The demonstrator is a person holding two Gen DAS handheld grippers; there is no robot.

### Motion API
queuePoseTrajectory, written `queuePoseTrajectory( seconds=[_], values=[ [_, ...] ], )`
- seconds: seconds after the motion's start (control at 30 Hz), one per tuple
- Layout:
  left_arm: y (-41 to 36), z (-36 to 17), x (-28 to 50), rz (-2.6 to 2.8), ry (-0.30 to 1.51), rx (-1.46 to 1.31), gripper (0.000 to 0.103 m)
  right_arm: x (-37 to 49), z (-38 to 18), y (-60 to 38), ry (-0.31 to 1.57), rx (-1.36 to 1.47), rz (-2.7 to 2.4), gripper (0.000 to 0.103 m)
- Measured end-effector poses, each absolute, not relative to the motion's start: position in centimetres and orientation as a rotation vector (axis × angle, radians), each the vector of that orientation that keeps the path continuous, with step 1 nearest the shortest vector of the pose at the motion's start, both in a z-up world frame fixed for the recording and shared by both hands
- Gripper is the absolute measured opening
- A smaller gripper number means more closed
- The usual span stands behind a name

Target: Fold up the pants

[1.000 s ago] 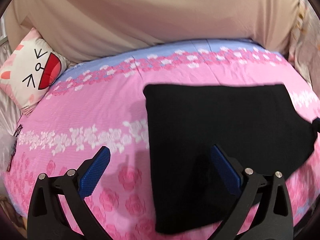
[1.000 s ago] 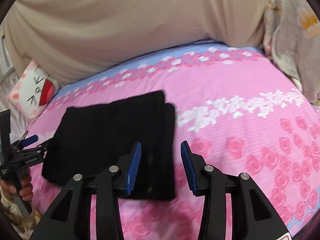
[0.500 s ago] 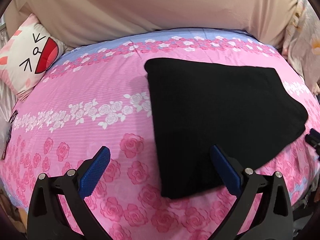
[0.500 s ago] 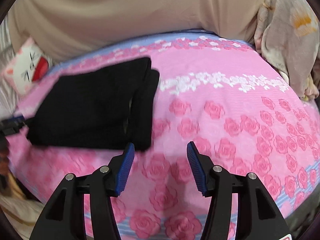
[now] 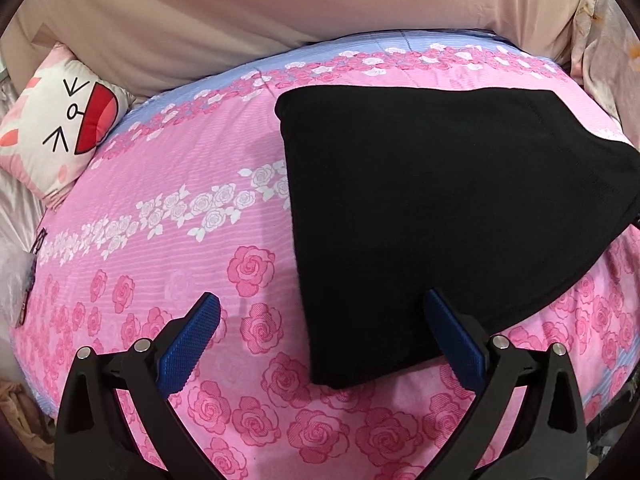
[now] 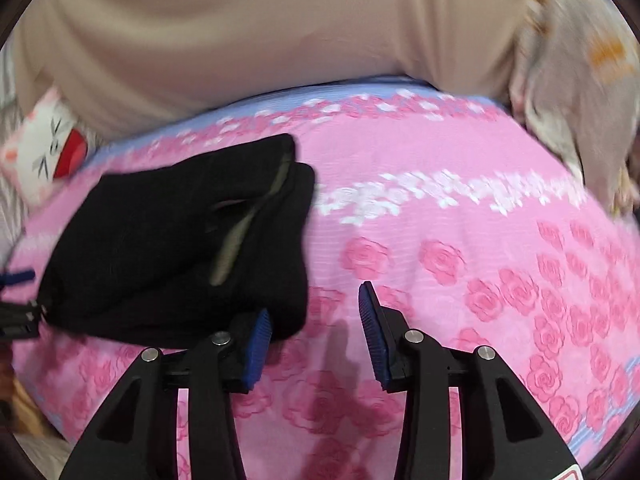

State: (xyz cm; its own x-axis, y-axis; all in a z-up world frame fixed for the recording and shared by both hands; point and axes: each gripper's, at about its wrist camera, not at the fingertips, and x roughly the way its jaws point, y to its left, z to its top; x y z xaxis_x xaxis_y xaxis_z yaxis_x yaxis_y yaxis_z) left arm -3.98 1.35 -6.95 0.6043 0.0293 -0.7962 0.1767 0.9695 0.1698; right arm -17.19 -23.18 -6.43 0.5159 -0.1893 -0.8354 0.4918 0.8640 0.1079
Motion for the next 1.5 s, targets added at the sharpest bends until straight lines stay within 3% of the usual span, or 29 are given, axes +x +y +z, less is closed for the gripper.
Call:
queuePoseTrajectory(
  seconds=[0.27, 0.53, 0.8, 1.0, 1.1, 1.13, 1.23, 1.37, 1.5],
  values=[
    [2.4, -7.0, -3.4, -0.106, 0.933, 0.217, 0.098, -18.4, -6.4, -24.8, 0.882, 0.551, -0.381, 0.042],
    [2.0, -7.0, -3.7, -0.088, 0.927, 0.223, 0.098, -17.5, -5.6, -23.2, 0.986, 0.409, -0.373, 0.047],
    [1.8, -6.9, -3.7, -0.080, 0.926, 0.232, 0.098, -17.2, 0.2, -21.9, 0.781, 0.518, -0.215, 0.051],
    [2.1, -7.1, -3.5, -0.090, 0.930, 0.212, 0.098, -13.6, -4.7, -21.5, 0.924, 0.547, -0.216, 0.051],
    [2.5, -6.9, -3.2, -0.096, 0.915, 0.208, 0.098, -13.0, -5.4, -20.8, 0.926, 0.549, -0.216, 0.036],
    [2.8, -6.5, -3.1, -0.083, 0.897, 0.211, 0.098, -12.9, -4.8, -20.5, 0.915, 0.549, -0.197, 0.023],
    [4.0, -5.3, -2.5, -0.041, 0.855, 0.237, 0.098, -12.3, -2.9, -19.3, 0.877, 0.554, -0.120, 0.019],
    [5.1, -5.8, -2.1, -0.088, 0.924, 0.194, 0.098, -12.4, -5.8, -20.2, 0.975, 0.576, -0.158, 0.030],
    [6.0, -4.2, -3.9, -0.062, 0.879, 0.209, 0.098, -12.9, -2.4, -20.8, 0.921, 0.547, -0.191, 0.046]
  ],
)
